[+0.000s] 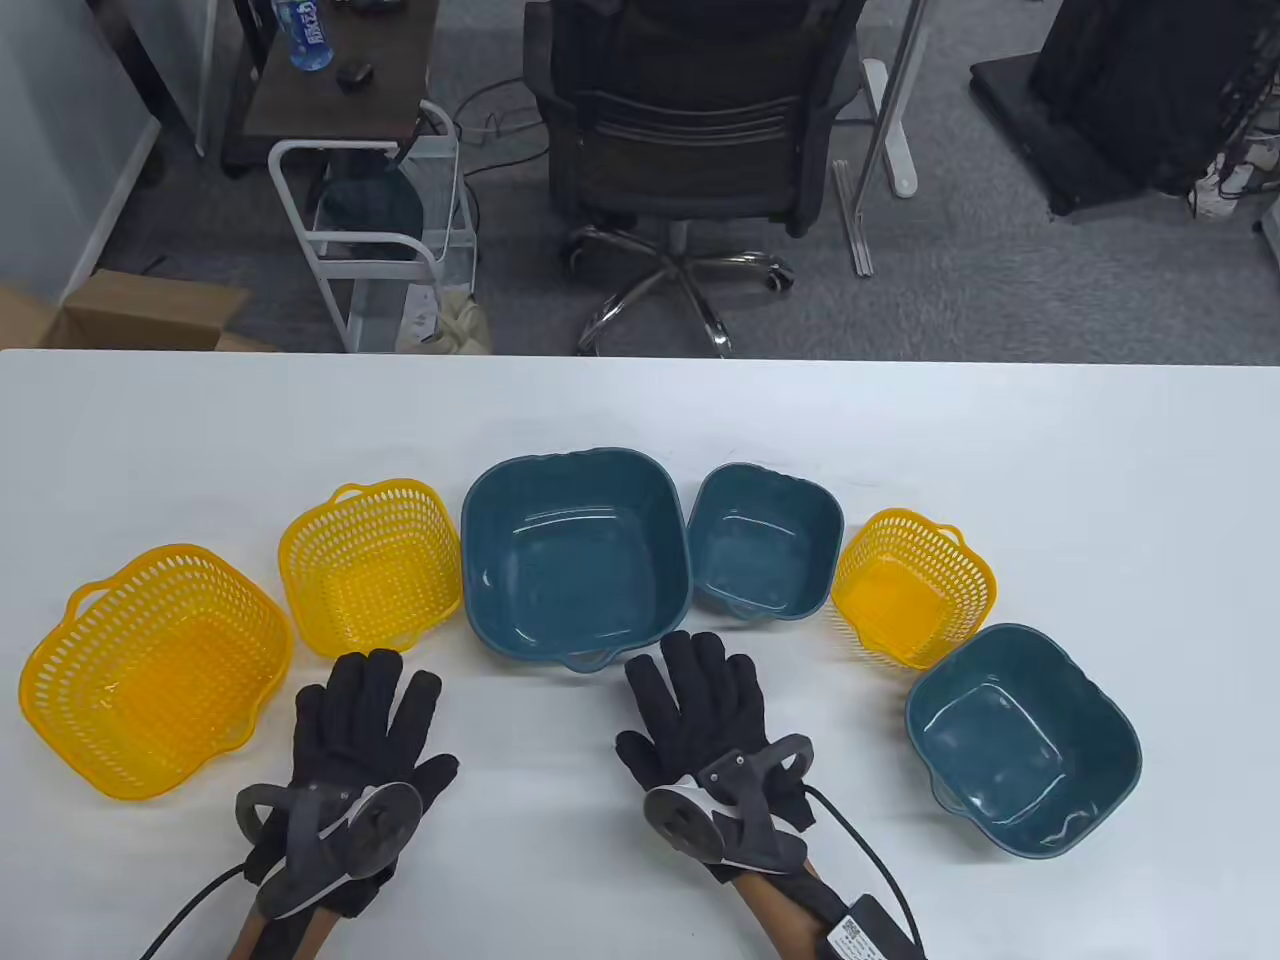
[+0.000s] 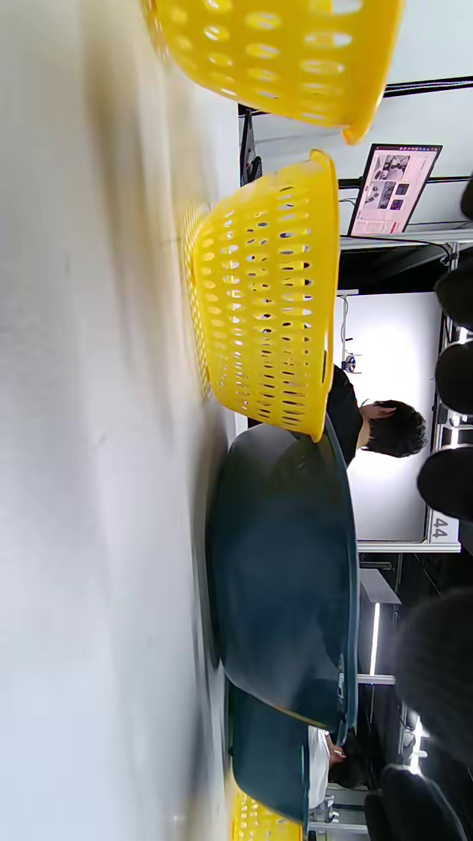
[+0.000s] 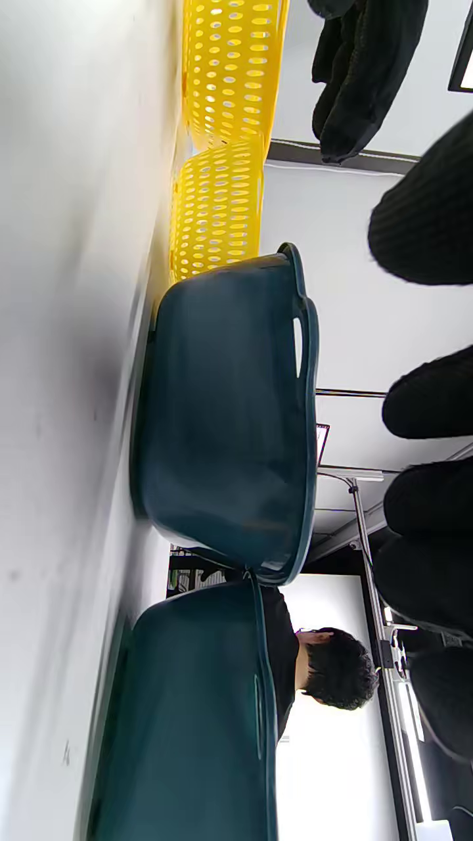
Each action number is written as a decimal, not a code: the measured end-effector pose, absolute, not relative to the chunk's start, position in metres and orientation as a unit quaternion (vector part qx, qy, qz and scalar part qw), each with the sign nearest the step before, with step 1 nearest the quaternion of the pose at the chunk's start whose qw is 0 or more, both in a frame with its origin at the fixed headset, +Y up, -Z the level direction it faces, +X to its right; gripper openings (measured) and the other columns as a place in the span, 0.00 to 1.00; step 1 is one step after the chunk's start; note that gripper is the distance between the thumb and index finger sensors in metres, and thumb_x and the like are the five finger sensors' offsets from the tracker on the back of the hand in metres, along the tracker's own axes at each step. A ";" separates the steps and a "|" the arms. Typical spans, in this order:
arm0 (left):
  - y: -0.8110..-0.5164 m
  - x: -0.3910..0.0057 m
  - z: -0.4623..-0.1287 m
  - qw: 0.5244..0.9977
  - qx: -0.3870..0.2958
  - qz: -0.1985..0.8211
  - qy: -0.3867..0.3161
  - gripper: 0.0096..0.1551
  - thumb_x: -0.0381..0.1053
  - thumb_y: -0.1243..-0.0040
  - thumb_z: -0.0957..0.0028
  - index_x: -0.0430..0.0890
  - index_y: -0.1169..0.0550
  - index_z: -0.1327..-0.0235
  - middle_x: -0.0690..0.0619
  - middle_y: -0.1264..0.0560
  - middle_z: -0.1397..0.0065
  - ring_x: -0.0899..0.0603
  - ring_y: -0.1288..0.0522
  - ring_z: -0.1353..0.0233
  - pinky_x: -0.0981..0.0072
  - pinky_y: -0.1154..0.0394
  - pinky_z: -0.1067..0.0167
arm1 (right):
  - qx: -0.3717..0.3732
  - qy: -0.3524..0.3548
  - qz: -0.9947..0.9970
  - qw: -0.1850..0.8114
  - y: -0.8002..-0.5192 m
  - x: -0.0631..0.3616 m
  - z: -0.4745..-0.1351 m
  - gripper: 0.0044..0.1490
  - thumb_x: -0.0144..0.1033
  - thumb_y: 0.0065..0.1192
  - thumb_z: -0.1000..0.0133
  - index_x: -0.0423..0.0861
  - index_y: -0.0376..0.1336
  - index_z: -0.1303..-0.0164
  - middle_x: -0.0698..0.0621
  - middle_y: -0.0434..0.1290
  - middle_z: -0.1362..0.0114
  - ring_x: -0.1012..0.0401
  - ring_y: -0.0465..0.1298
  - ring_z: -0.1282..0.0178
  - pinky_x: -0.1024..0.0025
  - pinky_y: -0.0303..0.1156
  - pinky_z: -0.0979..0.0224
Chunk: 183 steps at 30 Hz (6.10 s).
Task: Nest basins with drain baskets
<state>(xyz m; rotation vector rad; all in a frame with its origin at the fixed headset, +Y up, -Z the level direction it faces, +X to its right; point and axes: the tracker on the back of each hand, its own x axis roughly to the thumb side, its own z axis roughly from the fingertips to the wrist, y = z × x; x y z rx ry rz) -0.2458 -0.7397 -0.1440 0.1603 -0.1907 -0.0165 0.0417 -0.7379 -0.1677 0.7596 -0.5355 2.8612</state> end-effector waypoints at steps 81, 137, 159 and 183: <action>-0.724 -0.269 -0.150 0.994 0.089 0.026 -0.052 0.49 0.72 0.47 0.53 0.55 0.42 0.19 0.43 0.51 0.11 0.28 0.51 0.14 0.30 0.47 0.24 | 0.416 -0.146 0.897 -0.043 -0.733 -0.014 -0.136 0.27 0.41 0.81 0.55 0.49 0.72 0.47 0.51 0.80 0.48 0.58 0.82 0.53 0.58 0.84 0.49; -0.727 -0.352 -0.162 0.966 -0.008 0.013 0.258 0.56 0.71 0.38 0.54 0.51 0.45 0.16 0.40 0.51 0.10 0.25 0.52 0.15 0.26 0.51 0.27 | 0.235 -0.196 0.930 0.202 -0.715 0.132 -0.175 0.58 0.61 0.56 0.48 0.37 0.43 0.19 0.33 0.52 0.18 0.35 0.61 0.22 0.33 0.61 0.25; -0.737 -0.361 -0.170 0.961 -0.042 -0.007 0.275 0.37 0.57 0.30 0.50 0.50 0.29 0.27 0.49 0.25 0.24 0.36 0.22 0.29 0.41 0.29 0.33 | 0.253 -0.174 0.937 0.169 -0.725 0.123 -0.172 0.53 0.59 0.57 0.47 0.38 0.49 0.20 0.33 0.55 0.19 0.35 0.63 0.23 0.33 0.63 0.26; -0.692 -0.332 -0.158 0.966 0.073 -0.051 0.244 0.30 0.27 0.28 0.45 0.53 0.24 0.35 0.54 0.18 0.36 0.41 0.17 0.42 0.48 0.23 0.42 | 0.261 -0.196 0.933 0.150 -0.722 0.121 -0.165 0.51 0.58 0.58 0.47 0.38 0.52 0.21 0.33 0.57 0.20 0.35 0.64 0.24 0.33 0.64 0.27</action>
